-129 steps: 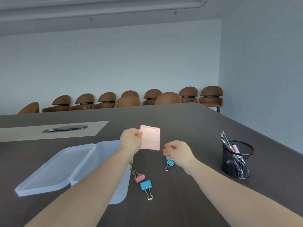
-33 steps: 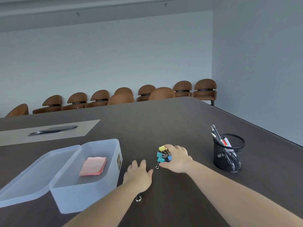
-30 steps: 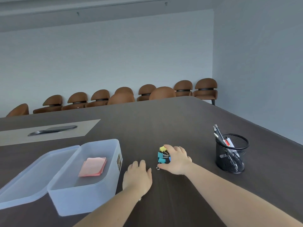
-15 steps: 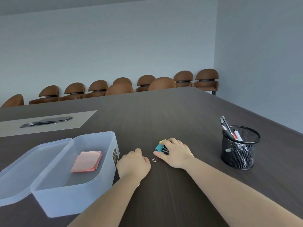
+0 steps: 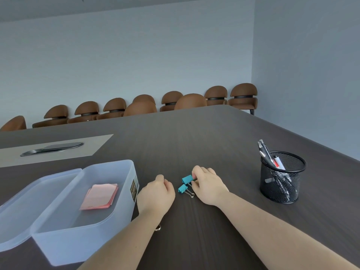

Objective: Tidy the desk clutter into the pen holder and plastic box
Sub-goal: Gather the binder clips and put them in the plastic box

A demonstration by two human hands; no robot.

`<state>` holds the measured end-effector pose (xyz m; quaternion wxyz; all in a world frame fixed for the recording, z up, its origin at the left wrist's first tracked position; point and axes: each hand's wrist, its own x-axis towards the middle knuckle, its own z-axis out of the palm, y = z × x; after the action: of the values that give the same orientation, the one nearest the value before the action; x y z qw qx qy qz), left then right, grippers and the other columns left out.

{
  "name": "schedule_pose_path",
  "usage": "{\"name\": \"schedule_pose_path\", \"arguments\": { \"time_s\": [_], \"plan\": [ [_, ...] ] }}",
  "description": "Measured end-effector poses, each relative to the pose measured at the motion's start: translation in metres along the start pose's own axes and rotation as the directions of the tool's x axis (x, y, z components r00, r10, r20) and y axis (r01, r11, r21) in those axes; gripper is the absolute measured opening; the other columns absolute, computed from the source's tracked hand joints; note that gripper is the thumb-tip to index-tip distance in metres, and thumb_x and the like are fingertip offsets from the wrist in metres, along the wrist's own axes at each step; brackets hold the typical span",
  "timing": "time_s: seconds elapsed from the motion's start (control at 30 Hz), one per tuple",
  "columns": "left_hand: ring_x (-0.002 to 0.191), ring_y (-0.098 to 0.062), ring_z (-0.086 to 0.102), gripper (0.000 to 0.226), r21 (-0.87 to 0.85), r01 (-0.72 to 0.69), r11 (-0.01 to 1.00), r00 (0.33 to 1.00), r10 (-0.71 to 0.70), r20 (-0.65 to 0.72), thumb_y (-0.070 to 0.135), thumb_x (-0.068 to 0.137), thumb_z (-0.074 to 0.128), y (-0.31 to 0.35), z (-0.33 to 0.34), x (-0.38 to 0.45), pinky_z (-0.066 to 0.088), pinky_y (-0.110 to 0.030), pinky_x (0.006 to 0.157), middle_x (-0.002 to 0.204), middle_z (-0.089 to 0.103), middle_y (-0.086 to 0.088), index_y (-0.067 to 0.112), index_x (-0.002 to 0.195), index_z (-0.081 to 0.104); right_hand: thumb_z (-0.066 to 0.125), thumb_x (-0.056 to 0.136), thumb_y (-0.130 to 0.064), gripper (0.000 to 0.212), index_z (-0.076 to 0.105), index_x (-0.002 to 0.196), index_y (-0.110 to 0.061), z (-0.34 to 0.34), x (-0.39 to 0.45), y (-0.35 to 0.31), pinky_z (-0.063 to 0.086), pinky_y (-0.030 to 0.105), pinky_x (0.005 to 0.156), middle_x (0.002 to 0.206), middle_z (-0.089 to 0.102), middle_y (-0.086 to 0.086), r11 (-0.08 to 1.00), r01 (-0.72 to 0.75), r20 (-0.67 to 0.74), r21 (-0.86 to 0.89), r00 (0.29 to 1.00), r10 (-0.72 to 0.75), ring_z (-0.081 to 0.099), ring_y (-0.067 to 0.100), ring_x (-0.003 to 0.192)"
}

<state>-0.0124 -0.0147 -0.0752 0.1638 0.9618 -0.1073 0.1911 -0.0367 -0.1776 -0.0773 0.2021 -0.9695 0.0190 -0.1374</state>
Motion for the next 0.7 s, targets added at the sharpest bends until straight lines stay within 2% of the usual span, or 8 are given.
{"name": "schedule_pose_path", "arguments": {
  "time_s": [0.03,0.1,0.17,0.3,0.4,0.5,0.6,0.7],
  "plan": [
    [0.062,-0.013,0.056,0.024,-0.013,-0.012,1.000,1.000,0.012,-0.003,0.034,0.097,0.033,0.001,0.000,0.001,0.035,-0.021,0.045,0.069,0.057,0.003,0.018,0.096,0.051,0.040,0.095,-0.019,0.012,0.043,0.107,-0.018,0.000,0.000,0.000,0.042,0.034,0.086,0.112,0.056,0.001,1.000,0.006,0.003,-0.005,1.000,-0.006,0.039,0.020,0.096],
    [0.063,-0.014,0.059,0.024,-0.032,-0.043,0.999,0.999,0.042,-0.013,0.036,0.097,0.034,0.004,0.000,0.002,0.042,-0.024,0.048,0.068,0.057,0.003,0.019,0.095,0.049,0.037,0.098,-0.021,0.025,0.045,0.121,-0.018,0.001,0.000,-0.001,0.043,0.035,0.090,0.118,0.056,0.003,0.999,0.019,0.013,-0.031,1.000,-0.019,0.043,0.023,0.103],
    [0.066,-0.017,0.064,0.025,-0.064,-0.061,0.996,0.998,0.059,-0.030,0.038,0.096,0.034,0.011,0.001,0.004,0.052,-0.029,0.057,0.068,0.057,0.003,0.019,0.094,0.050,0.036,0.099,-0.024,0.028,0.046,0.124,-0.018,0.000,0.000,-0.002,0.044,0.036,0.091,0.119,0.058,0.004,0.998,0.011,0.008,-0.055,1.000,-0.011,0.047,0.025,0.109],
    [0.067,-0.019,0.065,0.023,-0.087,-0.074,0.993,0.994,0.066,-0.088,0.038,0.096,0.035,0.026,0.005,0.009,0.054,-0.030,0.060,0.067,0.057,0.005,0.021,0.088,0.049,0.037,0.099,-0.028,0.027,0.047,0.121,-0.015,0.002,0.001,0.000,0.045,0.037,0.090,0.118,0.061,0.005,0.999,-0.041,-0.035,-0.028,0.999,0.040,0.049,0.027,0.110],
    [0.069,-0.020,0.061,0.028,-0.086,-0.052,0.995,0.999,0.052,-0.006,0.044,0.092,0.040,0.032,0.012,0.013,0.047,-0.029,0.061,0.069,0.058,0.005,0.020,0.081,0.049,0.038,0.099,-0.032,0.037,0.044,0.131,-0.014,0.003,0.004,0.001,0.044,0.038,0.093,0.120,0.060,0.006,0.998,-0.049,-0.041,-0.026,0.998,0.048,0.048,0.028,0.117],
    [0.080,-0.016,0.063,0.034,-0.078,-0.030,0.997,0.989,0.040,0.143,0.056,0.087,0.045,0.032,0.015,0.020,0.043,-0.027,0.061,0.080,0.063,0.008,0.025,0.088,0.058,0.036,0.098,-0.031,0.052,0.028,0.148,-0.023,0.003,0.007,0.002,0.042,0.039,0.100,0.129,0.056,0.006,0.998,-0.039,0.015,-0.052,0.999,0.040,0.044,0.028,0.125],
    [0.083,-0.015,0.059,0.034,-0.064,-0.054,0.996,0.977,0.066,0.203,0.056,0.086,0.048,0.027,0.016,0.023,0.043,-0.028,0.063,0.088,0.057,0.009,0.025,0.094,0.057,0.034,0.097,-0.029,0.047,0.036,0.144,-0.031,0.002,0.009,0.002,0.042,0.040,0.099,0.125,0.056,0.007,0.995,-0.010,0.064,-0.103,0.998,0.016,0.044,0.028,0.123],
    [0.087,-0.019,0.057,0.027,-0.071,-0.098,0.993,0.975,0.110,0.195,0.047,0.085,0.051,0.024,0.017,0.017,0.052,-0.036,0.074,0.094,0.054,0.004,0.022,0.094,0.052,0.037,0.095,-0.032,0.039,0.047,0.132,-0.027,0.000,0.007,-0.001,0.043,0.038,0.094,0.118,0.054,0.006,0.992,-0.022,0.067,-0.121,0.997,0.031,0.045,0.027,0.116]
  ]
}}
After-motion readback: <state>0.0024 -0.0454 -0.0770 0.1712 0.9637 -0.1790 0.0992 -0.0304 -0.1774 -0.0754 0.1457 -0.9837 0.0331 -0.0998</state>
